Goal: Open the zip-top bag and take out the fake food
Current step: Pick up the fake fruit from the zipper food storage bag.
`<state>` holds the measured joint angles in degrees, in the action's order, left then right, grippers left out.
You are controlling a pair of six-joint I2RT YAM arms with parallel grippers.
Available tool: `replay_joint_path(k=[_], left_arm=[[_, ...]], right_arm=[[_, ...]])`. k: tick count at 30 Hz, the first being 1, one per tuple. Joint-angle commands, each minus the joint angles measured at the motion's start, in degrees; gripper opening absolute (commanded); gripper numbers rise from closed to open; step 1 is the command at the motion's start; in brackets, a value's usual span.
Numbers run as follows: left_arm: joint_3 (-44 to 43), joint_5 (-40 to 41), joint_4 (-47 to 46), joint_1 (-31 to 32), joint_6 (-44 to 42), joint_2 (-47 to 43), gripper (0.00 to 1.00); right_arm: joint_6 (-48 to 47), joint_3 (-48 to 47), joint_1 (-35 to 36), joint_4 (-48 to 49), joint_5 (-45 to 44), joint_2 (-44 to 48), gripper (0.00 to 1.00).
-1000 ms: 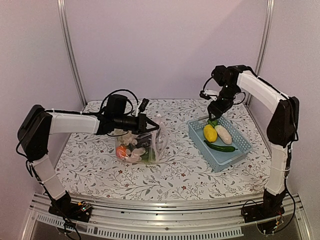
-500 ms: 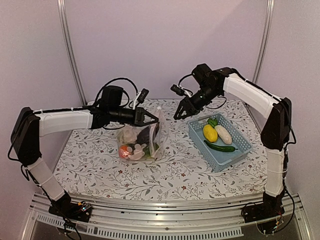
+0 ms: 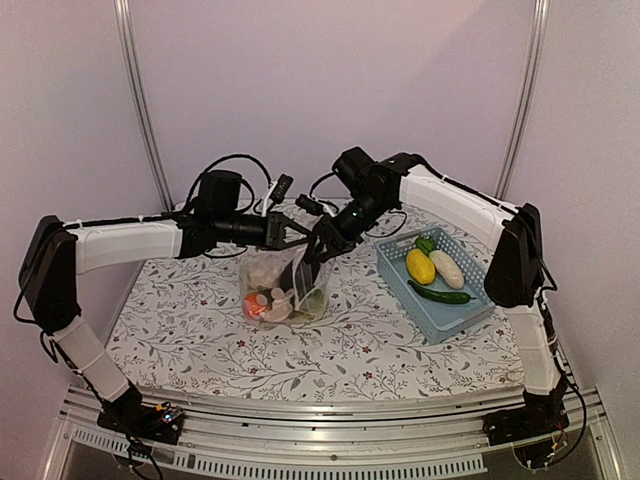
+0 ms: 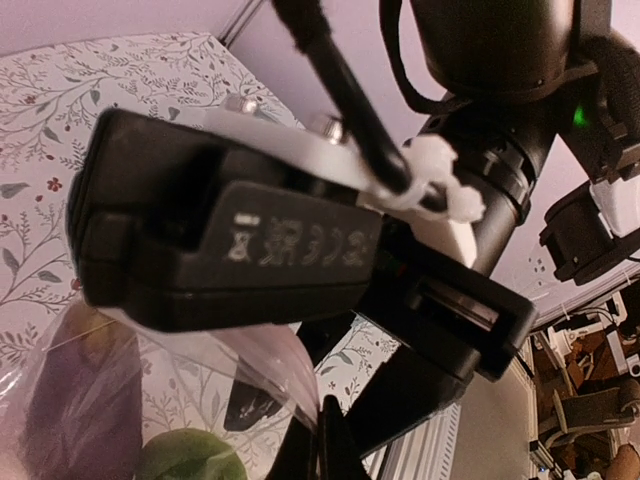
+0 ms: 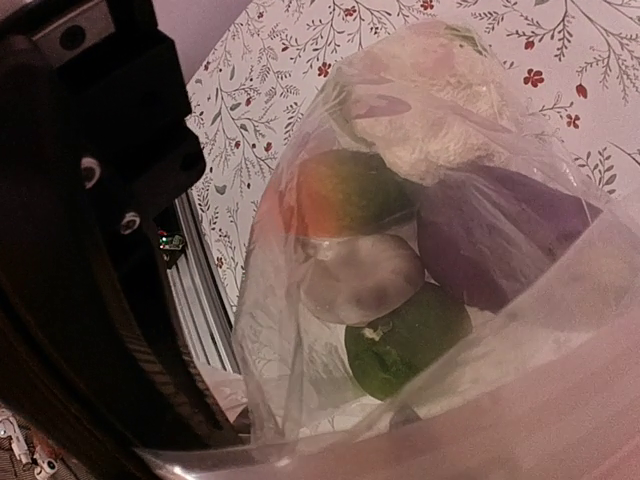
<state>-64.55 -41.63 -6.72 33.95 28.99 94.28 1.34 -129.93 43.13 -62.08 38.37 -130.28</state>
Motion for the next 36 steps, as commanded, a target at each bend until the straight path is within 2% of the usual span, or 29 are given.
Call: replay_joint_path(k=[1,5,8,13,14,16,17,19,21,23,25,27,32,36], left_arm=[[-0.5,-0.6,-0.6,0.4,-0.2,0.2,0.0],[0.4,0.7,-2.1,-1.0,1.2,-0.3,0.0],[1.7,-1.0,-6.4,-1.9,2.9,-1.0,0.0],[1.0,-3.8,-7.0,-2.1,3.9,0.4,0.0],[0.7,-4.1,-6.3,-2.2,3.9,0.6,0.06],[-2.0,-5.2,-0.1,-2.9,1.5,0.9,0.26],[-4.3,-5.0,6.5,-3.6,-1.5,1.0,0.34],[-9.1,-0.6,19.4,-5.6,-8.8,1.0,0.44],[-11.5,5.6,26.6,-8.5,-13.8,0.8,0.48],[-11.8,13.1,29.4,-11.7,-15.2,0.8,0.52],[-12.2,15.5,30.8,-14.5,-15.3,1.6,0.56],[-12.3,15.8,31.1,-16.0,-15.7,2.7,0.6],[-11.7,13.8,31.4,-16.3,-16.8,5.8,0.62],[-11.9,11.5,32.1,-15.2,-16.3,7.0,0.61]], right_arm=[[2.1,-1.8,-0.1,2.4,-5.8,-4.4,0.4],[1.1,-1.0,-1.0,4.8,-6.6,-4.9,0.4],[1.5,-0.9,-1.6,5.2,-8.0,-5.1,0.41],[1.6,-0.8,-2.1,5.4,-12.4,-5.5,0.45],[1.4,-1.1,-2.3,5.4,-13.0,-5.7,0.45],[0.3,-1.5,-2.7,6.1,-13.7,-5.9,0.46],[-0.1,-1.4,-3.1,6.8,-13.3,-6.0,0.46],[-0.7,-1.5,-3.3,7.6,-12.2,-6.2,0.46],[-0.7,-1.6,-3.4,7.8,-11.6,-6.4,0.46],[-0.3,-1.4,-3.4,7.8,-10.4,-6.6,0.46],[0.5,-1.0,-3.4,8.0,-9.0,-6.7,0.46],[1.3,-0.6,-3.4,8.3,-7.4,-6.9,0.46],[2.5,0.0,-3.3,8.7,-3.9,-8.1,0.47],[0.4,3.1,-2.9,7.6,-2.8,-7.4,0.58]])
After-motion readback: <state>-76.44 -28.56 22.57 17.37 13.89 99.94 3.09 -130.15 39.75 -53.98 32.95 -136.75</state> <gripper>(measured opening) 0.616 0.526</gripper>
